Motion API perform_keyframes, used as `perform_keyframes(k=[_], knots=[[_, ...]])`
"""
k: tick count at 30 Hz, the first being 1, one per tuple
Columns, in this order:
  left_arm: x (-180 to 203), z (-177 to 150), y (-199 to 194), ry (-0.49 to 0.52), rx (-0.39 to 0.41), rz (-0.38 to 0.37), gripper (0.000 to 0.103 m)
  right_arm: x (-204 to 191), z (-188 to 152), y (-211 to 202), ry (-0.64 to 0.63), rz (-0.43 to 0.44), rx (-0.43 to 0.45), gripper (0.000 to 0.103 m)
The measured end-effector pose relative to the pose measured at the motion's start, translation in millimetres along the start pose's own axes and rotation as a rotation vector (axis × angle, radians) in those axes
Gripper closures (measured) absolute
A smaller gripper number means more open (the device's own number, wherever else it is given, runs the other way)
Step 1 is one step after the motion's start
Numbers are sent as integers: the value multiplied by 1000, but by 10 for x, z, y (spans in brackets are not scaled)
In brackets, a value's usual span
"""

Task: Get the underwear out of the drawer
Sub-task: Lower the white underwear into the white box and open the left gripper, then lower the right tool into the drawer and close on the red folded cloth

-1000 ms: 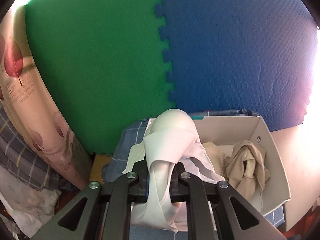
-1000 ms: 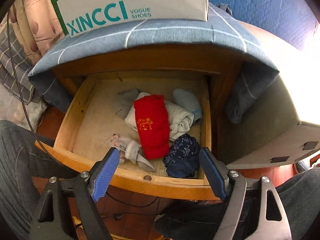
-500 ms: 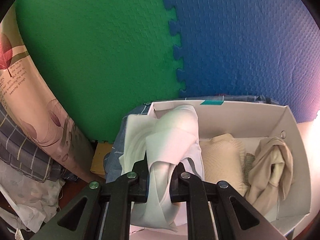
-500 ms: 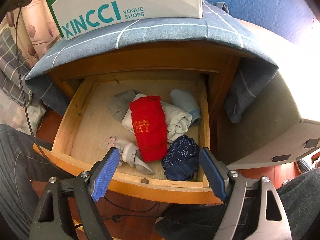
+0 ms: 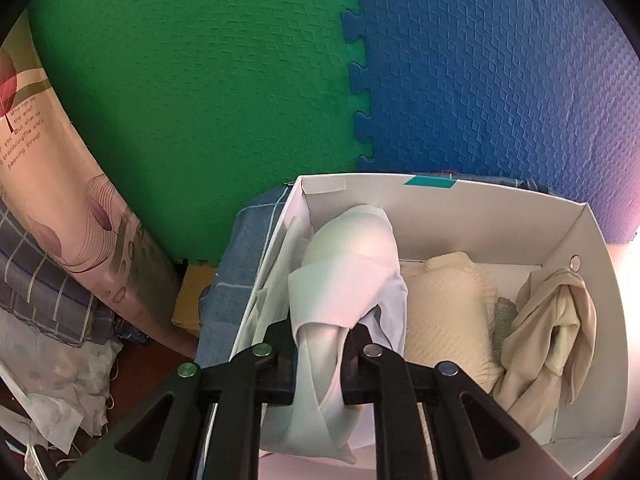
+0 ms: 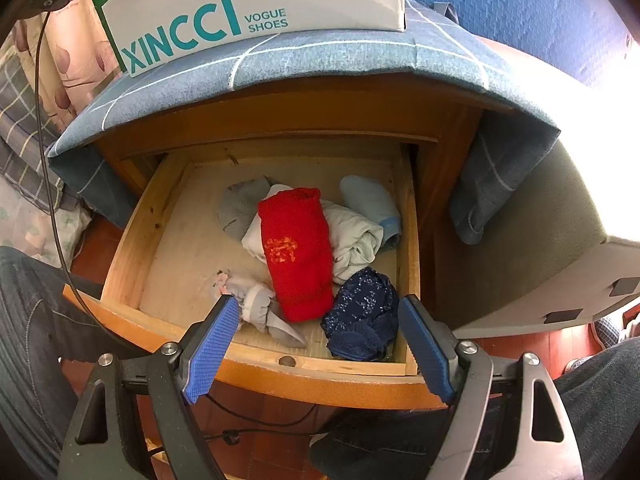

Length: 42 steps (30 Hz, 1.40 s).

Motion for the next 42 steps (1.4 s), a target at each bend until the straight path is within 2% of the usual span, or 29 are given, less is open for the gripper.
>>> perform_keyframes(k=[2, 4, 16, 26, 30, 34, 37, 39, 40, 41, 42], knots=[[-25, -5, 23, -14, -1, 0, 84, 3, 2, -4, 1, -1, 1, 24], [-48, -8, 52, -42, -4, -27, 72, 10, -1, -3, 3, -1, 0, 24], [-135, -50, 168, -75, 2, -86, 63, -14, -13, 47, -12, -16, -16, 24], [-96, 72, -69, -81, 73, -120, 61, -14, -13, 92, -17, -21, -22, 24], [-43, 40, 3, -53, 38, -114, 60, -47, -12, 105, -34, -25, -26, 24], [-32, 24, -21, -55, 51, -110, 60, -25, -22, 115, -28, -26, -28, 24], [-63, 67, -150, -74, 84, -141, 59, -24, -14, 157, -25, -22, -31, 24], [-70, 131, -323, -57, 136, -140, 53, -41, -7, 203, -25, -6, -36, 24], [-69, 159, -401, -48, 155, -143, 42, -50, -1, 217, -25, 3, -37, 24], [-72, 190, -497, -40, 184, -146, 37, -55, 7, 228, -27, 15, -36, 24], [-78, 226, -608, -31, 222, -149, 36, -60, 14, 237, -27, 29, -36, 25]])
Point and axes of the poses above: each gripper's, at about its wrist camera, not at the fingertips, and y roughly the way its jaws point, x to its right, z to its top, the point moved 5 cm from there along y, roughly the way its jaws point, and after that the axes turned 3 degrees about -z, right-handed, at the moved point
